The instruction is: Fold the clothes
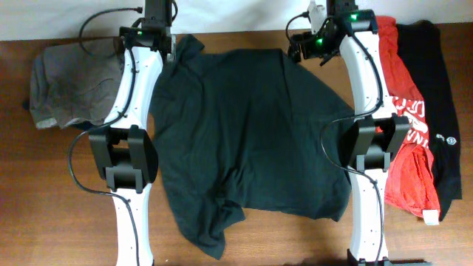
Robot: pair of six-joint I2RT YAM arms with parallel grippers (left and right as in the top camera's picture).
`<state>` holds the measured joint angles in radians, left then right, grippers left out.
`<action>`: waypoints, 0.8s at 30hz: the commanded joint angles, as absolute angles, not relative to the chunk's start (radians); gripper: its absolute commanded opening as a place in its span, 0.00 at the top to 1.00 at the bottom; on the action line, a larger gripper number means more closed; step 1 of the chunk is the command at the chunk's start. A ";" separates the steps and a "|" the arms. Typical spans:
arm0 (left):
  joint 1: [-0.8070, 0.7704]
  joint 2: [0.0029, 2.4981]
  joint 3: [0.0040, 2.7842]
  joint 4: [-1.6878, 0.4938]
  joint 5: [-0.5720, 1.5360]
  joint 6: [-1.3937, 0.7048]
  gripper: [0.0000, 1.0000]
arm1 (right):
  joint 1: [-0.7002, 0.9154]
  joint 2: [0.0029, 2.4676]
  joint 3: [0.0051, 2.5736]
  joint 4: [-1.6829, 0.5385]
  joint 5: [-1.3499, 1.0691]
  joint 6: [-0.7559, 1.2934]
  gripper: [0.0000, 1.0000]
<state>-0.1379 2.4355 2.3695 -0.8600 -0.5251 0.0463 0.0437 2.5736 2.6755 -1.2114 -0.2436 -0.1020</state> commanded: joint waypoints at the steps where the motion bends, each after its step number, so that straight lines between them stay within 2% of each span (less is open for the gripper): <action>1: -0.120 2.444 2.424 -0.979 -0.344 0.006 0.01 | 0.046 2.540 2.709 -1.363 -0.232 -0.091 0.02; 6: -0.095 2.444 2.436 -1.108 -0.068 0.007 0.01 | 0.052 2.543 2.659 -1.529 -0.231 -0.069 0.25; 15: -0.116 2.444 2.436 -1.196 -0.036 0.007 0.01 | 0.120 2.544 2.506 -1.515 -0.199 -0.039 0.33; 20: -0.140 2.445 2.436 -1.223 -0.036 0.007 0.01 | 0.167 2.544 2.436 -1.486 -0.088 0.045 0.34; 24: -0.150 2.445 2.436 -1.232 -0.036 0.007 0.01 | 0.183 2.544 2.415 -1.467 0.028 0.150 0.42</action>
<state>-0.1406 2.4355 2.4145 -1.2259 -0.0547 0.0170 0.1791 2.5725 2.4260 -1.4765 -0.1013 0.0467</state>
